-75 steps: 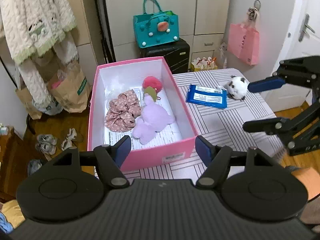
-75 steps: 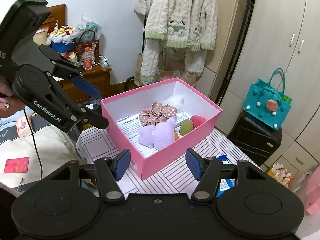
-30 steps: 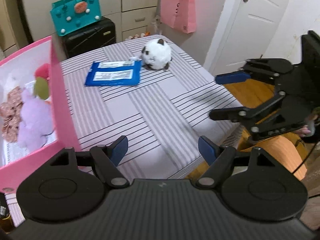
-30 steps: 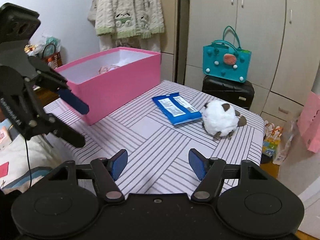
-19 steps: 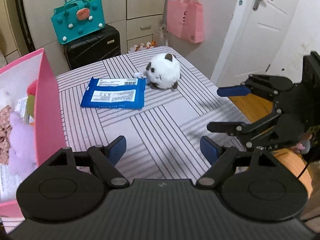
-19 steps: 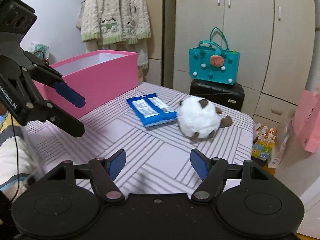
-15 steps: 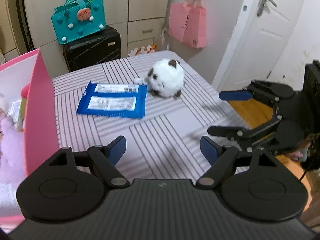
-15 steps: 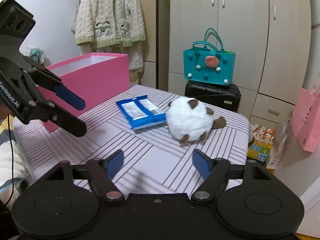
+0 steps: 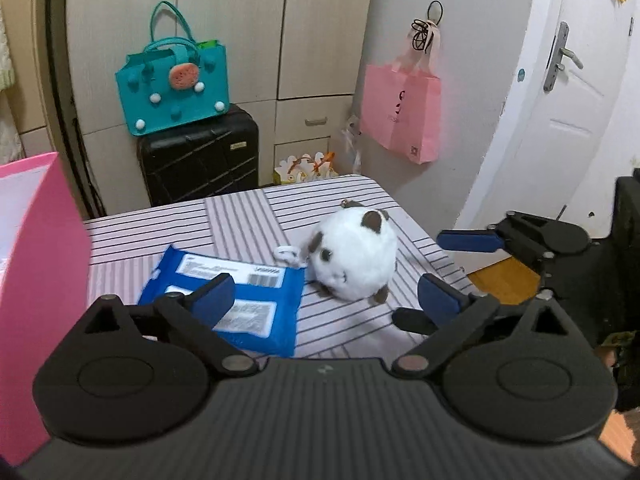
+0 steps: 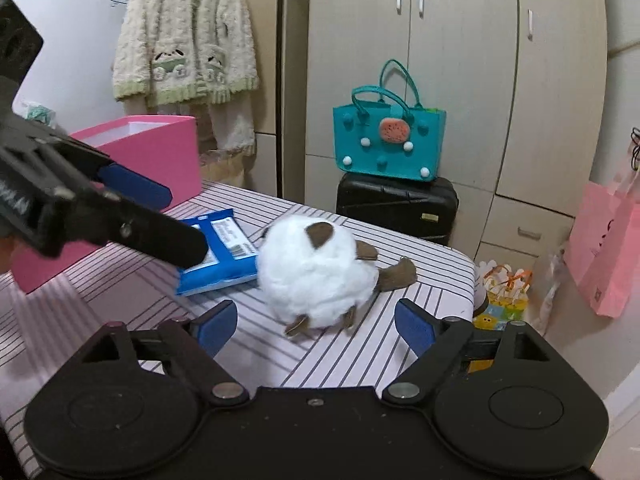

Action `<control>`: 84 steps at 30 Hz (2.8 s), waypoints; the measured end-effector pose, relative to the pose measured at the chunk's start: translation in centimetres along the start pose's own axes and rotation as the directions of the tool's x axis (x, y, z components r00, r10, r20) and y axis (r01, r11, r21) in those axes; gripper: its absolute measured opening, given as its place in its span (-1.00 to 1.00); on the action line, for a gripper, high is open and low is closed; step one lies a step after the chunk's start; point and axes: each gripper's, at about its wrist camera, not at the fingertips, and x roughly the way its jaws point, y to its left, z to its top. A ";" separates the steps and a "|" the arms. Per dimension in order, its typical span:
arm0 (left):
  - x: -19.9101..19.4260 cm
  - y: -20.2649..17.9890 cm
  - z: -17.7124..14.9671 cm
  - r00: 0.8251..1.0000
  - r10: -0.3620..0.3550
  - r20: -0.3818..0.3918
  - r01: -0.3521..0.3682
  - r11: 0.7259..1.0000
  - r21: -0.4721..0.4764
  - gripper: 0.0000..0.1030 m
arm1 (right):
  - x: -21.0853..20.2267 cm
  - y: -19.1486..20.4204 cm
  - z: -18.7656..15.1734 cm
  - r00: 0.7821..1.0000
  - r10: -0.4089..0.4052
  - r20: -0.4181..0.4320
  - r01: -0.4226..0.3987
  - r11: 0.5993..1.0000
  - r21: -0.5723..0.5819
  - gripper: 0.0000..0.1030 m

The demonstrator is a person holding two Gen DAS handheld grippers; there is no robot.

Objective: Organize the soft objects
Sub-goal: 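Close the left gripper on the white-and-brown plush toy, then lift the white-and-brown plush with the left gripper and carry it over the pink box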

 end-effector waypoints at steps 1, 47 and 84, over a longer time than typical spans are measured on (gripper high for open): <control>0.4 -0.1 0.2 1.000 -0.009 -0.003 0.009 1.000 -0.004 0.92 | 0.5 -0.2 0.0 1.000 0.004 -0.005 -0.004 1.000 0.007 0.73; 2.4 -1.6 -1.1 0.992 -0.103 -0.075 0.098 0.993 -0.063 0.13 | -0.6 2.4 -0.9 0.992 0.129 -0.011 -0.128 0.990 0.054 0.32; -15.6 1.1 -6.1 0.981 -0.161 -0.107 0.157 0.987 -0.037 0.13 | -11.3 18.0 3.0 0.984 0.179 -0.015 -0.178 0.963 -0.203 0.41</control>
